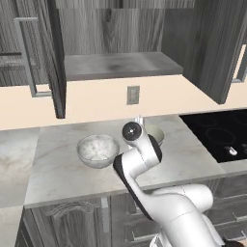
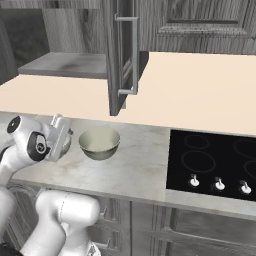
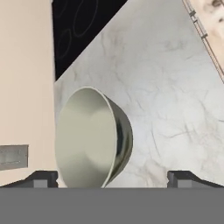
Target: Open the cabinet. Pick the bowls from the counter and place them in the cabinet. Then close the cabinet.
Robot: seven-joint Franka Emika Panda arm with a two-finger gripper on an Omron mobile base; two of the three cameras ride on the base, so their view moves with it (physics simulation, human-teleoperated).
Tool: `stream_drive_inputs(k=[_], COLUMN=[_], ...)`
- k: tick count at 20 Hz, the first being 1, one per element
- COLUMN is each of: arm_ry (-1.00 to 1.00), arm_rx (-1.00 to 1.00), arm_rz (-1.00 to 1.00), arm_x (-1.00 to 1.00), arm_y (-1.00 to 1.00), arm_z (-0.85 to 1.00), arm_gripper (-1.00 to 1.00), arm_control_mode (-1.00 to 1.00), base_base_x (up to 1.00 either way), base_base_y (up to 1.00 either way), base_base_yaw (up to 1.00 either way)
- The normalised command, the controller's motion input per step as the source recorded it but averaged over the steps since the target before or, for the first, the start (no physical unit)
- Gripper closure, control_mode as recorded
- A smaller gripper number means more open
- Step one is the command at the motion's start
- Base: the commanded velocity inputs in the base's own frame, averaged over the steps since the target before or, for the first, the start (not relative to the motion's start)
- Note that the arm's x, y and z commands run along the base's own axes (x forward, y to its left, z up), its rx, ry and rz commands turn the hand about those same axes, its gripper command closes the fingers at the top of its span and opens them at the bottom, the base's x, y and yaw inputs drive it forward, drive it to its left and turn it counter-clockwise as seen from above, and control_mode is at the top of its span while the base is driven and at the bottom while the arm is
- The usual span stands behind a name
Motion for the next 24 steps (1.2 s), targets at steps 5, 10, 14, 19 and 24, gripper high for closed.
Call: stream_drive_inputs(k=[5, 10, 14, 19, 24], arm_ry=[0.01, 0.00, 0.00, 0.00, 0.02], arm_rx=[0.00, 0.01, 0.03, 0.03, 0.02], arm_rz=[0.00, -0.03, -0.05, -0.03, 0.00], arm_x=[0.03, 0.00, 0.08, 0.22, 0.27], arm_y=[-0.02, -0.02, -0.02, -0.02, 0.00], arm_z=[-0.23, -0.20, -0.28, -0.19, -0.06], arm_gripper=[-1.00, -1.00, -1.00, -1.00, -1.00], arm_control_mode=[-1.00, -1.00, -1.00, -1.00, -1.00], base_base_x=[0.00, 0.00, 0.00, 0.00, 0.00], base_base_y=[0.00, 0.00, 0.00, 0.00, 0.00], base_base_yaw=[0.00, 0.00, 0.00, 0.00, 0.00])
